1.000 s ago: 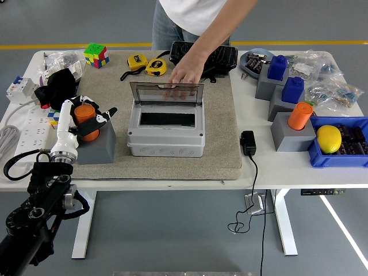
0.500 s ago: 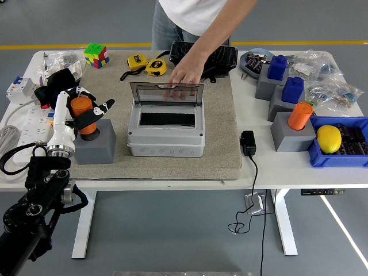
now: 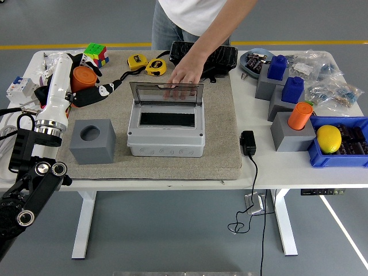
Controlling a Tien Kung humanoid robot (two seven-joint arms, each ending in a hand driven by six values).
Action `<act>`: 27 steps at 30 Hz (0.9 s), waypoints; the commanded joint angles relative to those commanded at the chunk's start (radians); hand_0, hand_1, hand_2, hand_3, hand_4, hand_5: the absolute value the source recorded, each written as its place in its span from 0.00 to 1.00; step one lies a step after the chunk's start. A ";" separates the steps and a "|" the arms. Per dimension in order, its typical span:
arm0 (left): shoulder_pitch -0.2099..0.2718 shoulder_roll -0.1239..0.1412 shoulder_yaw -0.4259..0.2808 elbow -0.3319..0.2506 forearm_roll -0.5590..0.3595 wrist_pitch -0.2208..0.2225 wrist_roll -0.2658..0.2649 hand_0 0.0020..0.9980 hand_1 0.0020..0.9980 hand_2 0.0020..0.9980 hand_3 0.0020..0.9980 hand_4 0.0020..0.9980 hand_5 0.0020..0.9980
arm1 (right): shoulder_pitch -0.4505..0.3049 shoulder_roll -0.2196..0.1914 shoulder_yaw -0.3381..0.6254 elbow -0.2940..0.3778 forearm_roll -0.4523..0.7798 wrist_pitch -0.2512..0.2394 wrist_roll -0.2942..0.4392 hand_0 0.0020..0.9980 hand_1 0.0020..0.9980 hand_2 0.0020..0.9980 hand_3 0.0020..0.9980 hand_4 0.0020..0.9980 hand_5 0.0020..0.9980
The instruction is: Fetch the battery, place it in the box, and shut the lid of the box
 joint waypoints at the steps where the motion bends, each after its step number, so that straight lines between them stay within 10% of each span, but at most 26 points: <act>1: 0.001 0.016 0.015 -0.034 0.046 -0.006 0.033 0.04 0.00 0.03 0.01 0.83 0.14 | 0.001 -0.001 0.001 0.000 0.000 0.000 0.001 0.99 0.92 0.87 0.91 1.00 1.00; 12: -0.056 0.146 0.279 -0.214 0.477 -0.113 0.220 0.04 0.00 0.03 0.02 0.77 0.16 | 0.008 -0.007 0.024 0.000 -0.022 -0.002 -0.003 1.00 0.92 0.87 0.91 1.00 1.00; 27: -0.144 0.122 0.478 -0.031 0.477 -0.056 0.193 0.05 0.00 0.04 0.03 0.72 0.18 | 0.016 -0.018 0.053 0.000 -0.054 -0.005 -0.010 1.00 0.92 0.87 0.91 1.00 1.00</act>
